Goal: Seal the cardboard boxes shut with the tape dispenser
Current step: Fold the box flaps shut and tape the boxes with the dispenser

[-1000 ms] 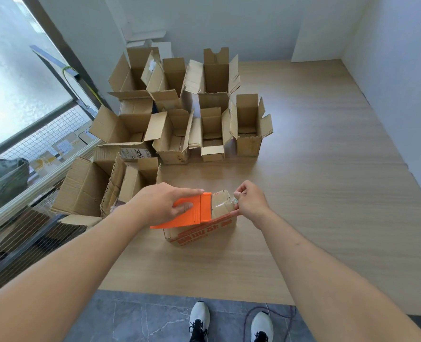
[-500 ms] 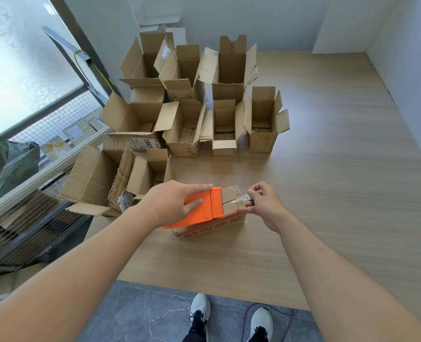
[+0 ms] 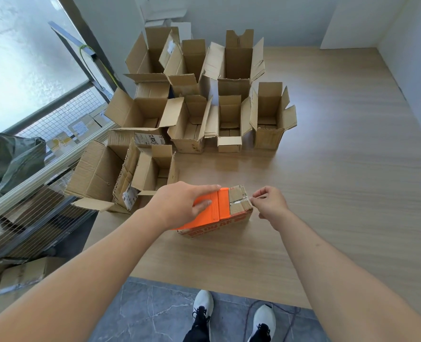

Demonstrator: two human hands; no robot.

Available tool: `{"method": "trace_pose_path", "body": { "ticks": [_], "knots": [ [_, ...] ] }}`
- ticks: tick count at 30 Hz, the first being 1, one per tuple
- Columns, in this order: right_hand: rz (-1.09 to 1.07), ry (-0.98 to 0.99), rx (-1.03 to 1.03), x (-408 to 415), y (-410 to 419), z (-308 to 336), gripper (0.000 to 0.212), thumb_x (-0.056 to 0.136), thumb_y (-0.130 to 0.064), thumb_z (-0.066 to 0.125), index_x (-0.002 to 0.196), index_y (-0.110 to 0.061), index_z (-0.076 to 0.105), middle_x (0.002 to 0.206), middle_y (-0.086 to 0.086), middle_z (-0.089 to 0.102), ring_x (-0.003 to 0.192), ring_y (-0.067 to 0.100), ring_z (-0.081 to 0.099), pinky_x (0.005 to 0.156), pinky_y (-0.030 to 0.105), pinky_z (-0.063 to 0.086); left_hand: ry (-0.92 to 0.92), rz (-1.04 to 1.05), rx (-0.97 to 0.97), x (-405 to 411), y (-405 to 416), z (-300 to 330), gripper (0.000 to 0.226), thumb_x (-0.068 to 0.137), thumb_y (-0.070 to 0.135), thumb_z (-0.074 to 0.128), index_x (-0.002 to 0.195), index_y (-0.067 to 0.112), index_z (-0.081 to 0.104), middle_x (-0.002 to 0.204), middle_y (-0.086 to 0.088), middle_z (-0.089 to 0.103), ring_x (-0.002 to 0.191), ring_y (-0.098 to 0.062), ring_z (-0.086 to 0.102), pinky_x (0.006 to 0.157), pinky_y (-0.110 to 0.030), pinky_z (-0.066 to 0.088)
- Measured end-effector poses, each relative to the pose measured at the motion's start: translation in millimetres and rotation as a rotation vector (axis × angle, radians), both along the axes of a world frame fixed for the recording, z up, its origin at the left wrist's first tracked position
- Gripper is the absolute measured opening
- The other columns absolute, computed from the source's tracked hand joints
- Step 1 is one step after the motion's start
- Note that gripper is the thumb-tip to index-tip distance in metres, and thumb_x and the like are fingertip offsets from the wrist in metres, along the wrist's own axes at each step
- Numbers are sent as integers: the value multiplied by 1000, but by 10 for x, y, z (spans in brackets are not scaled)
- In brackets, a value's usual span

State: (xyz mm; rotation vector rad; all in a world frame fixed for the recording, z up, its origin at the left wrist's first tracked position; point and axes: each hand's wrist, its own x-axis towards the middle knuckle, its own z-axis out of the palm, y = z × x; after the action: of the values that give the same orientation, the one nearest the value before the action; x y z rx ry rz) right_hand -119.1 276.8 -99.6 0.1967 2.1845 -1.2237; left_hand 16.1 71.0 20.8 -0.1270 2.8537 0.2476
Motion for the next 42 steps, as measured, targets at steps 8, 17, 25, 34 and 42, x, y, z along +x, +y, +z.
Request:
{"method": "trace_pose_path", "body": {
  "ticks": [8, 17, 25, 34, 42],
  "knots": [
    [42, 371, -23, 269, -114, 145, 17, 83, -44, 79, 94, -31, 80, 79, -14, 73, 78, 7, 68, 75, 27, 54, 8, 12, 9, 22, 14, -16, 48, 103, 54, 40, 149, 60, 28, 117, 3, 69, 96, -22, 65, 64, -31, 44],
    [-114, 199, 201, 349, -291, 315, 13, 76, -37, 85, 81, -27, 78, 88, -2, 75, 87, 24, 69, 73, 30, 52, -8, -14, -6, -59, 31, 56, 47, 103, 52, 43, 149, 57, 34, 123, -2, 67, 105, -26, 64, 78, -37, 53],
    [-231, 152, 197, 321, -272, 369, 18, 80, -30, 85, 71, -26, 70, 88, 1, 74, 77, 24, 60, 70, 26, 44, -131, 99, 146, 222, -532, 178, 40, 99, 53, 52, 138, 60, 48, 136, 10, 61, 115, -20, 58, 96, -34, 48],
    [-221, 165, 244, 487, -446, 387, 7, 82, -29, 84, 83, -24, 79, 91, 3, 74, 78, 26, 60, 70, 28, 45, -261, 248, 378, 752, -881, 140, 40, 101, 52, 51, 138, 64, 43, 135, 17, 47, 115, -15, 50, 95, -35, 44],
    [-227, 184, 281, 525, -478, 374, 9, 81, -28, 85, 86, -23, 80, 93, 5, 76, 77, 26, 59, 71, 27, 44, -297, 280, 427, 1074, -1098, -15, 41, 100, 55, 49, 139, 65, 40, 135, 14, 47, 112, -14, 51, 90, -33, 45]
  ]
}}
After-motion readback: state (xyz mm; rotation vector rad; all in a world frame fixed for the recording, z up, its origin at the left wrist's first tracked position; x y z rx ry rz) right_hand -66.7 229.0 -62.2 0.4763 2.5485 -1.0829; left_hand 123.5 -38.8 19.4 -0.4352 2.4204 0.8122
